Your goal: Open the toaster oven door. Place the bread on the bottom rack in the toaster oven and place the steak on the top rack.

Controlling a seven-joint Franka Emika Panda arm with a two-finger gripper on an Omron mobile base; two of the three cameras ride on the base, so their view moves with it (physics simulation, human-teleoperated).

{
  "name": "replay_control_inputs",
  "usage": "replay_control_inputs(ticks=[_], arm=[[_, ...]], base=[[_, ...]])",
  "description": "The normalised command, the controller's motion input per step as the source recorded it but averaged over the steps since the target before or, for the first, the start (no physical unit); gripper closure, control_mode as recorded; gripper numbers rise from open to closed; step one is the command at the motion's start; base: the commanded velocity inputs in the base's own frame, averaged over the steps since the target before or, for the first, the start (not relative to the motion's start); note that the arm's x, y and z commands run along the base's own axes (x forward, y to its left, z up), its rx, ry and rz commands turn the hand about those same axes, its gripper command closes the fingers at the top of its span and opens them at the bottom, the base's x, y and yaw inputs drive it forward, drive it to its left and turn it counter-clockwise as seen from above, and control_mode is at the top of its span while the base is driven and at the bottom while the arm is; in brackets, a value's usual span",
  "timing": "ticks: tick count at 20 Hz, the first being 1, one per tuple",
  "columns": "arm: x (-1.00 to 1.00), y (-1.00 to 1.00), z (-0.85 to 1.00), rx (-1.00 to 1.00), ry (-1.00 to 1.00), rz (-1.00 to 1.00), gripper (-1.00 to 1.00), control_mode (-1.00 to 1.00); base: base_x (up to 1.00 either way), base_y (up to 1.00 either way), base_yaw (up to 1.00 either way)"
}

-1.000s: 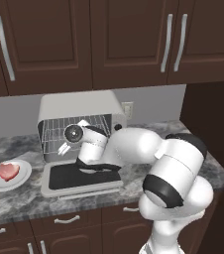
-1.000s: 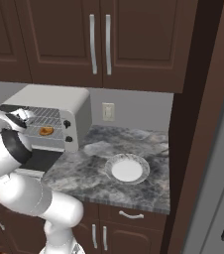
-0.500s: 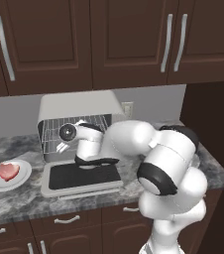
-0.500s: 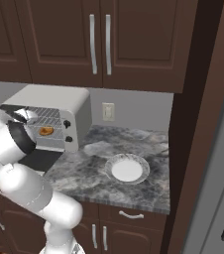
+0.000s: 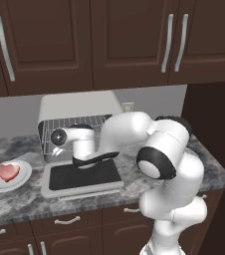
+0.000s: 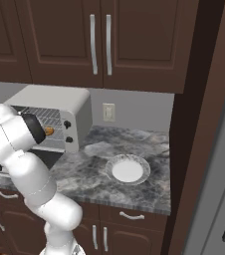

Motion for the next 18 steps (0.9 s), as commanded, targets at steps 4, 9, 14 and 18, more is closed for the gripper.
replay_control_inputs(ticks=[4,9,14,18], arm=[[0.20,0.01,-0.05,-0.05,0.00,0.00,-1.00,-1.00],[0.13,0.00,0.00,-0.04,0.00,-0.01,-1.00,-1.00],[0.27,0.00,-0.04,-0.05,0.00,-0.03,-1.00,-1.00],[0.26,0.00,0.00,-0.05,0.00,0.00,-1.00,-1.00]], base=[[0.00,0.00,0.00],[0.00,0.00,0.00],[0.00,0.00,0.00],[0.00,0.00,0.00]])
